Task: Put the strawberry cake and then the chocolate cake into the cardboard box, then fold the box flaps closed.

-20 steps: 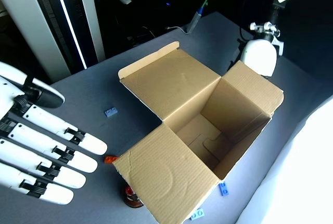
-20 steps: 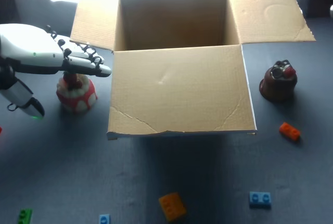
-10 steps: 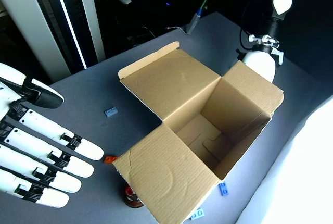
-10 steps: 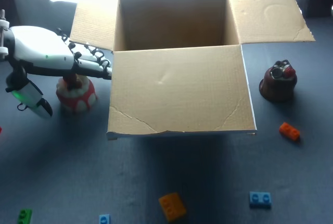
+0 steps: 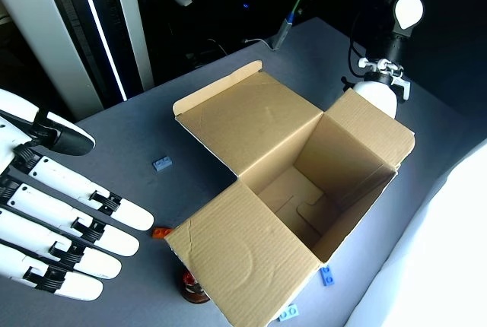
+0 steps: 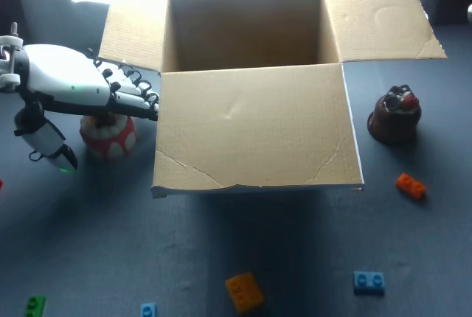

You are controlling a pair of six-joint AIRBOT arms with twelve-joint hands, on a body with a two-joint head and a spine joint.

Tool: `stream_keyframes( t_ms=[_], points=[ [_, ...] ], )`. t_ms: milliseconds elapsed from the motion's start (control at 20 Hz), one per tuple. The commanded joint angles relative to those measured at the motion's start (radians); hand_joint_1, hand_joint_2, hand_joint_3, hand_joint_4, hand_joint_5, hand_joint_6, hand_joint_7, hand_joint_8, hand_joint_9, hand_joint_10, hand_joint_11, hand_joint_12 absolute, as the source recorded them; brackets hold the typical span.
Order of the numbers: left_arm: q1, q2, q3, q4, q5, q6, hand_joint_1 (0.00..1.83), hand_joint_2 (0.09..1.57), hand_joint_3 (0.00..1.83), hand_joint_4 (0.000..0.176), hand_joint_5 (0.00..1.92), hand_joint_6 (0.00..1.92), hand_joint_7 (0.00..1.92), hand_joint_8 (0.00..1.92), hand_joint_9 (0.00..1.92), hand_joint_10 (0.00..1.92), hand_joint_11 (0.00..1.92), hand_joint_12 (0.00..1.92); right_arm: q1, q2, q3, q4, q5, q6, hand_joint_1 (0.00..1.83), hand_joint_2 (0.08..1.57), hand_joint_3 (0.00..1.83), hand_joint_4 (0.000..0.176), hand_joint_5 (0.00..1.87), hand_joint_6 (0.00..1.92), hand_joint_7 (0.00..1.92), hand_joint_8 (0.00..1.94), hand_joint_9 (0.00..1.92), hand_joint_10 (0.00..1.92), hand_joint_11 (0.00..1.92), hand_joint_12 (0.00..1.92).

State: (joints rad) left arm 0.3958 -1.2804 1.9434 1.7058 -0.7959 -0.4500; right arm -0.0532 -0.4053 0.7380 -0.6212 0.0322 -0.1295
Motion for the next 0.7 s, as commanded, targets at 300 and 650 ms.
stream_keyframes(
  t_ms=[300, 650],
  points=[
    [0.006, -0.015, 0.041, -0.057, 0.006, 0.001, 1.18, 0.98, 0.01, 0.078, 0.16, 0.03, 0.26, 0.04, 0.41, 0.14, 0.00, 1.40, 0.014, 0.012, 0.006, 0.007, 0.091, 0.012, 0.62, 1.08, 0.00, 0.000, 0.03, 0.01, 0.03, 0.00, 0.07, 0.01, 0.00, 0.34],
    [0.012, -0.014, 0.039, -0.061, 0.000, -0.027, 1.35, 1.07, 0.00, 0.000, 0.61, 0.64, 0.44, 0.94, 0.52, 1.44, 0.56, 1.64, 0.013, 0.012, 0.006, 0.007, 0.091, 0.013, 0.61, 1.10, 0.00, 0.000, 0.02, 0.00, 0.04, 0.00, 0.06, 0.00, 0.00, 0.26]
  ],
)
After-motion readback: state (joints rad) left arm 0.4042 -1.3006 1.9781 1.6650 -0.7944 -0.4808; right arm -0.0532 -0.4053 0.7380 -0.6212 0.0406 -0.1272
